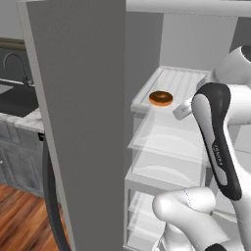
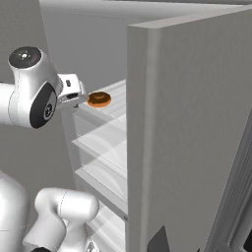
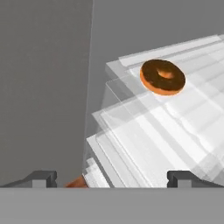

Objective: Take the donuts from the fridge and place them on the empty tray on the dining counter.

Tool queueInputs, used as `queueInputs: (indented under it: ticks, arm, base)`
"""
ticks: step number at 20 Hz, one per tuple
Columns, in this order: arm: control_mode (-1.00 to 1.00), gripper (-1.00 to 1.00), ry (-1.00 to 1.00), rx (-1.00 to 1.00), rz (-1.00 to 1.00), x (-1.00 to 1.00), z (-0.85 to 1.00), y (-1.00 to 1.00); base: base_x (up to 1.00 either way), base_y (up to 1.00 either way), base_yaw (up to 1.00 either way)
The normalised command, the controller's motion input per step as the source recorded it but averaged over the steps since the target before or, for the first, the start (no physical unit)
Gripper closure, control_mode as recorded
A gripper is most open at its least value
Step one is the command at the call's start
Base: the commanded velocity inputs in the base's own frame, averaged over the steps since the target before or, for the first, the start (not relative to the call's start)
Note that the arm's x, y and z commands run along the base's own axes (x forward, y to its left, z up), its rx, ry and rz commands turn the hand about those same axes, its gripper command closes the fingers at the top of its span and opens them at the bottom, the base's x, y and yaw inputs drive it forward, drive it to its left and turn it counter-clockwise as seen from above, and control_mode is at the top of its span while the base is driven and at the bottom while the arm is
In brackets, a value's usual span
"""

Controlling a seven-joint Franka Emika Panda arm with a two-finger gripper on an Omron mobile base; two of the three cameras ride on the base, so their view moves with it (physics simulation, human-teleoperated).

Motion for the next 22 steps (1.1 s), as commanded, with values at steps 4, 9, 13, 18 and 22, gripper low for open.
queueInputs:
  ticks: [4, 9, 13, 18, 22]
  arm:
    - [-1.00, -1.00, 0.07, -0.09, 0.08, 0.50, 0.00, 0.00]
    - [-1.00, -1.00, 0.02, -0.09, 0.09, 0.39, -0.05, 0.00]
    - [-1.00, -1.00, 0.00, -0.03, 0.16, 0.29, -0.18, 0.00]
    - [-1.00, -1.00, 0.00, -0.01, 0.18, 0.27, -0.22, 0.00]
    - [-1.00, -1.00, 0.00, 0.00, 0.14, 0.34, -0.17, 0.00]
  base:
    - [0.00, 0.00, 0.00]
    - [0.00, 0.00, 0.00]
    - [0.00, 0.00, 0.00]
    - [0.00, 0.00, 0.00]
    - [0.00, 0.00, 0.00]
